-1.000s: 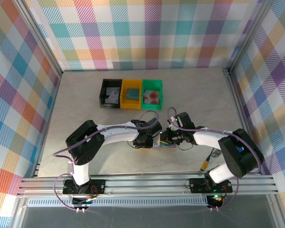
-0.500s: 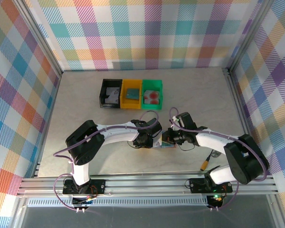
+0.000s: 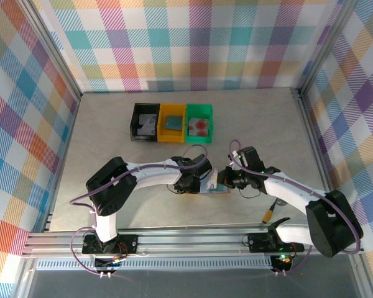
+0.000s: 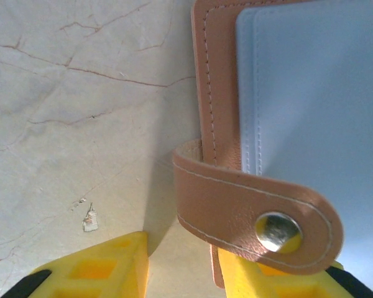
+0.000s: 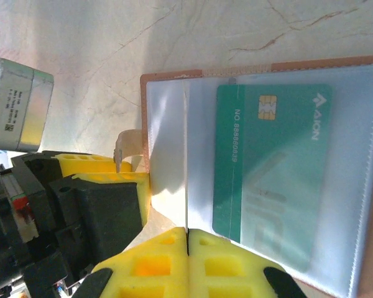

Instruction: Take the credit cards out of the card holder

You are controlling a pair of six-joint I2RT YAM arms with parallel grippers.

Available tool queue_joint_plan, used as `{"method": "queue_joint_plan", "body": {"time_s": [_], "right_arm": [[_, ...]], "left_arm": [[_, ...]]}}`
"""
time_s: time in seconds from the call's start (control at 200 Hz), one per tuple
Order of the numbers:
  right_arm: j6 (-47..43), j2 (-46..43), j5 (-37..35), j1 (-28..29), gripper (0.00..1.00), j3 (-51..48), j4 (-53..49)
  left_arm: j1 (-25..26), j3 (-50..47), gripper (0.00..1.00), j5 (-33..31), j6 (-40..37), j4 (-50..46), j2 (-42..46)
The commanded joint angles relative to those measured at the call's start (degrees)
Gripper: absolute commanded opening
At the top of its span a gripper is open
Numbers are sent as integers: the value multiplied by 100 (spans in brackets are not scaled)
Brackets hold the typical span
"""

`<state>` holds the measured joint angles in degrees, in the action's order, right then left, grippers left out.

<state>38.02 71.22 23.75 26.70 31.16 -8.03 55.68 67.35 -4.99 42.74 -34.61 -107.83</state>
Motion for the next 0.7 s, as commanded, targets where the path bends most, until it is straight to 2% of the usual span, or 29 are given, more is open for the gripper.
{"method": "queue_joint_plan", "body": {"time_s": [0.0, 0.22, 0.48, 0.695], "right_arm": [[-182, -282, -71, -55, 0, -28, -369], [-260, -670, -38, -129, 0, 24, -679], [-356, -1069, 236, -198, 0, 56, -706], [-394, -1246, 603, -252, 0, 125, -620]], "left_arm": [[34, -301, 36, 945, -12, 643, -700], [-22, -380, 39, 1016, -114, 773, -415], [-146, -407, 44, 1249, -516, 894, 375], [-473, -506, 48, 1647, -901, 779, 1054]]}}
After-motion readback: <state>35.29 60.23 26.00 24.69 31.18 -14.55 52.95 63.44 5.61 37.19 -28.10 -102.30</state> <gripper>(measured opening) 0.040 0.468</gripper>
